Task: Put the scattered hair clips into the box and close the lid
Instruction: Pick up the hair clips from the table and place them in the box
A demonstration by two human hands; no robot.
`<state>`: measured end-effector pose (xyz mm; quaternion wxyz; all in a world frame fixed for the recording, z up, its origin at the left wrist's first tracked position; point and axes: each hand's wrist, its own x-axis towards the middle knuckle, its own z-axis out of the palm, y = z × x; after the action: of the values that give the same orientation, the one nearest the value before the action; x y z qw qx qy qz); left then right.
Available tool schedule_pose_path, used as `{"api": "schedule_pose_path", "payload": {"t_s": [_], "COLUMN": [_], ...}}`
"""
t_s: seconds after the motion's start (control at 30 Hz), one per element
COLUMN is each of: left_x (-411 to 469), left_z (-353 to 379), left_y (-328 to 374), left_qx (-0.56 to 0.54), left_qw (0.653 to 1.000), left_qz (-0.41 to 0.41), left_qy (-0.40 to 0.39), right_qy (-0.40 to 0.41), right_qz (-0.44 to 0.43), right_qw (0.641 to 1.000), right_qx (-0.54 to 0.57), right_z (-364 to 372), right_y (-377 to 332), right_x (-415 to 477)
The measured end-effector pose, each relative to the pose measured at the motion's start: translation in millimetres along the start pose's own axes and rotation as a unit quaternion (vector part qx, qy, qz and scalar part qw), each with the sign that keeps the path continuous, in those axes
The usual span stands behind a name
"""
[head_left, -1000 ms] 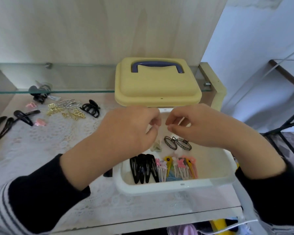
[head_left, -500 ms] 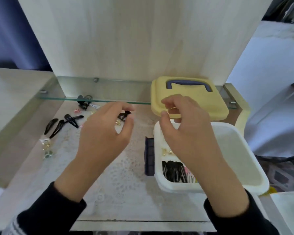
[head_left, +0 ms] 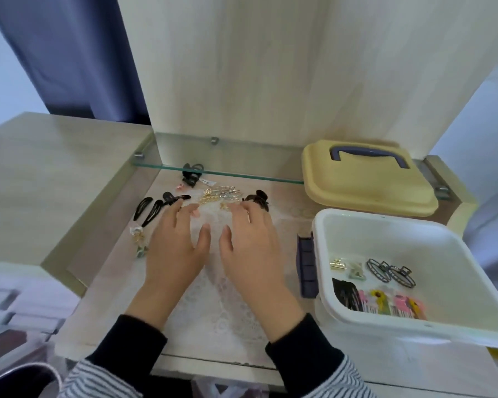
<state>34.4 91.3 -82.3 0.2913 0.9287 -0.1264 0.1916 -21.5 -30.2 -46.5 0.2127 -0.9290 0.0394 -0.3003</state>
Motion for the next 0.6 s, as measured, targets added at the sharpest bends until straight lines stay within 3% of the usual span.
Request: {"api": "schedule_pose_path", "payload": {"t_s": [0.17, 0.37, 0.6], "left_x": [6.7, 12.5, 20.8], "left_z": [18.6, 27.7, 32.9], "left_y": [-10.7, -12.9, -9.0], "left_qx": [0.071, 0.103, 0.161], "left_qw": [0.996, 0.994, 0.984], "left_qz": [-0.024, -0.021, 0.033], "left_qy": [-0.053, -0.02, -0.064], "right_qy": [-0.051, -0.036, -0.029], "right_qz": [0.015, 0.033, 0.06], "right_qw": [0.995, 0.992, 0.988], "right_qx": [-0.085, -0.118, -0.136], "right_z": [40.9, 60.7, 69.6], "right_y": [17.6, 29.8, 38.2], "right_x": [-0.1, 13.2, 12.9]}}
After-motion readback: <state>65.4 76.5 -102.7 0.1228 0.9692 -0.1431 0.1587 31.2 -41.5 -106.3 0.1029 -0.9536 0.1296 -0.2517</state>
